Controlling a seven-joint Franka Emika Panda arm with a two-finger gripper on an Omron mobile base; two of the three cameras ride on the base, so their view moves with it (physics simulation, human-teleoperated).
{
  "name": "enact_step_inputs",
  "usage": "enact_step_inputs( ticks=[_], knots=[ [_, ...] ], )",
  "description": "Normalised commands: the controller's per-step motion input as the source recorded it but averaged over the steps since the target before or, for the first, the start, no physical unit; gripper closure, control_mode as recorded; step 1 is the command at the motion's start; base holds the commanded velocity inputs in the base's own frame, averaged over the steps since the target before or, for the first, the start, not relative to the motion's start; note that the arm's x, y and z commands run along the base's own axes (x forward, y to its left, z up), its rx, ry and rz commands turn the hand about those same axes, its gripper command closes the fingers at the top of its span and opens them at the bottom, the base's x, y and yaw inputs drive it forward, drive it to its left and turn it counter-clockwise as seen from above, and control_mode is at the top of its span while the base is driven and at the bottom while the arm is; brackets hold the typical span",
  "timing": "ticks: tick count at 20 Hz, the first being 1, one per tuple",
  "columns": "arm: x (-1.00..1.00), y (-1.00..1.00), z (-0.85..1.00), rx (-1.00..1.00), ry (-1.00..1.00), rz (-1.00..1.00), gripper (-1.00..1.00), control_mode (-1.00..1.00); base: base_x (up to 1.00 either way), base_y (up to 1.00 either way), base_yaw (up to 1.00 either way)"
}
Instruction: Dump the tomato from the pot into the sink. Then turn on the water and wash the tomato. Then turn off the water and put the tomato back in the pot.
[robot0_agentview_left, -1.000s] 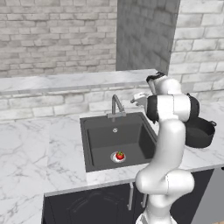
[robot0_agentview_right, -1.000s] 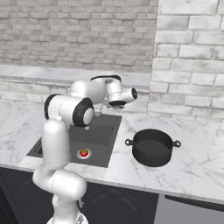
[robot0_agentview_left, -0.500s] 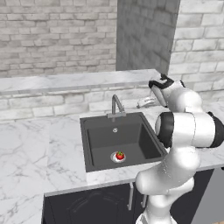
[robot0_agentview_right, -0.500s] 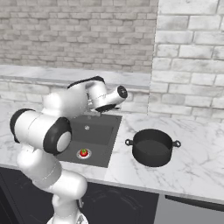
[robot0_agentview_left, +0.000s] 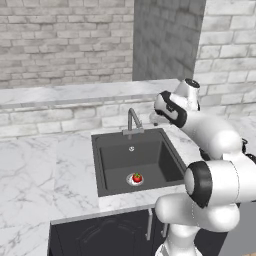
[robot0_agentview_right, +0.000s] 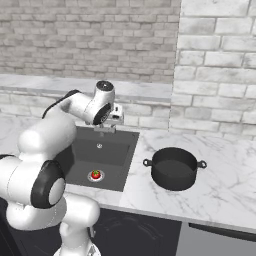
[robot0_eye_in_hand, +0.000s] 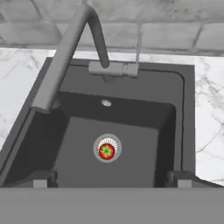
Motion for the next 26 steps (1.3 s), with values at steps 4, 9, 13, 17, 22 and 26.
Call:
enact_step_inputs(
  ticks=[4,9,13,17,22,26],
  knots=[
    [0.0,0.01,0.12,-0.14,0.6,-0.25,-1.0,-1.0,0.0,0.0,0.0],
    [0.0,0.01,-0.05,-0.02,0.15,-0.09,-1.0,-1.0,0.0,0.0,0.0],
    [0.0,0.0,-0.08,0.0,-0.02,0.0,-1.0,-1.0,0.0,0.0,0.0],
    [0.0,0.12,-0.37,0.0,-0.03,0.0,-1.0,-1.0,0.0,0.0,0.0],
    [-0.13,0.32,-0.28,0.0,-0.14,-0.01,-1.0,-1.0,0.0,0.0,0.0],
    [-0.33,0.25,-0.06,0.0,-0.16,-0.01,-1.0,-1.0,0.0,0.0,0.0]
  ],
)
